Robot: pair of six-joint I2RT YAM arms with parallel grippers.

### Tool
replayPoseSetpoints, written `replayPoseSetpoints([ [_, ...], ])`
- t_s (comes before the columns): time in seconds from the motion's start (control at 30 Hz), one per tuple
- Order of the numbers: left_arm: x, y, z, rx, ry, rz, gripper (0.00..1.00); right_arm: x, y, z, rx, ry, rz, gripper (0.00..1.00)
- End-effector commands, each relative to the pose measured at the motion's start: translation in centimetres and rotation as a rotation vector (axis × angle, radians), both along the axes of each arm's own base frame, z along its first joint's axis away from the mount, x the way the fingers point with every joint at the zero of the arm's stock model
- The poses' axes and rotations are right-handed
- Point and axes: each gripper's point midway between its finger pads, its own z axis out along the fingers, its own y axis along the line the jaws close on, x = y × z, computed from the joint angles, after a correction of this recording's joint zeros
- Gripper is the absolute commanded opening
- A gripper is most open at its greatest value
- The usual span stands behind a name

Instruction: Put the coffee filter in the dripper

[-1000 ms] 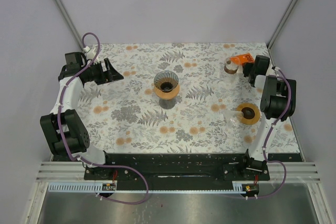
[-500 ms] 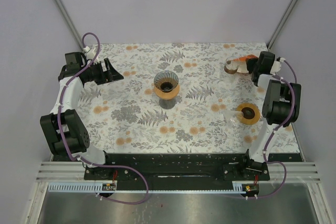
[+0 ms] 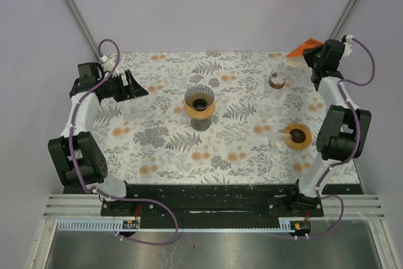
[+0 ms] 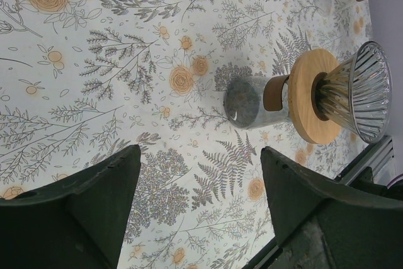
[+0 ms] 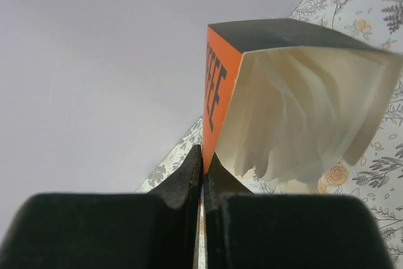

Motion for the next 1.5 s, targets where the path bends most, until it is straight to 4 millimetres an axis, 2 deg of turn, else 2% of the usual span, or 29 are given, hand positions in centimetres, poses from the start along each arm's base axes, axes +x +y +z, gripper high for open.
replayPoseSetpoints([
  [0.0,0.1,0.1,3.2,0.017,-0.107,-0.013,0.81,-0.8,3.1,7.9,-0.235,-0.073,0.153,0.0],
  [0.07,0.1,0.2,3.4,0.019,-0.11,-0.012,0.81,-0.9,5.4,9.9,-0.315,-0.076,0.228,0.0],
  [0.1,0.0,0.2,3.3,0.02,-0.108,-0.013,0.81,-1.0,6.3,9.8,-0.348,-0.054,0.262,0.0],
  [0.17,0.0,0.3,3.5,0.022,-0.112,-0.01,0.81,-1.3,8.3,12.0,-0.422,-0.062,0.32,0.0],
  [0.33,-0.3,0.4,3.7,0.022,-0.12,-0.01,0.81,-2.7,13.8,13.5,-0.568,-0.034,0.468,0.0],
  [0.43,-0.4,0.5,3.8,0.021,-0.125,-0.008,0.81,-4.0,17.0,13.3,-0.656,0.0,0.55,0.0],
  [0.53,-0.5,0.5,3.9,0.019,-0.127,-0.01,0.81,-5.6,20.6,12.1,-0.754,0.035,0.66,0.0],
  [0.7,-0.5,0.6,3.8,0.013,-0.125,-0.009,0.81,-7.9,25.2,8.5,-0.918,0.155,0.736,0.0],
  [0.8,-0.6,0.6,3.7,0.008,-0.121,-0.01,0.81,-8.4,26.4,6.1,-0.92,0.222,0.75,0.0],
  [0.97,-0.7,0.6,3.6,0.006,-0.119,-0.01,0.81,-8.8,27.5,1.5,-0.831,0.323,0.769,0.0],
  [1.13,-0.7,0.7,3.4,0.003,-0.113,-0.009,0.81,-8.3,27.3,-2.8,-0.82,0.426,0.75,0.0],
  [1.33,-0.6,0.7,3.3,0.003,-0.11,-0.008,0.81,-7.6,27.3,-6.5,-0.811,0.477,0.73,0.0],
  [1.47,-0.6,0.7,3.2,0.0,-0.105,-0.008,0.81,-7.0,27.0,-8.1,-0.793,0.497,0.68,0.0],
])
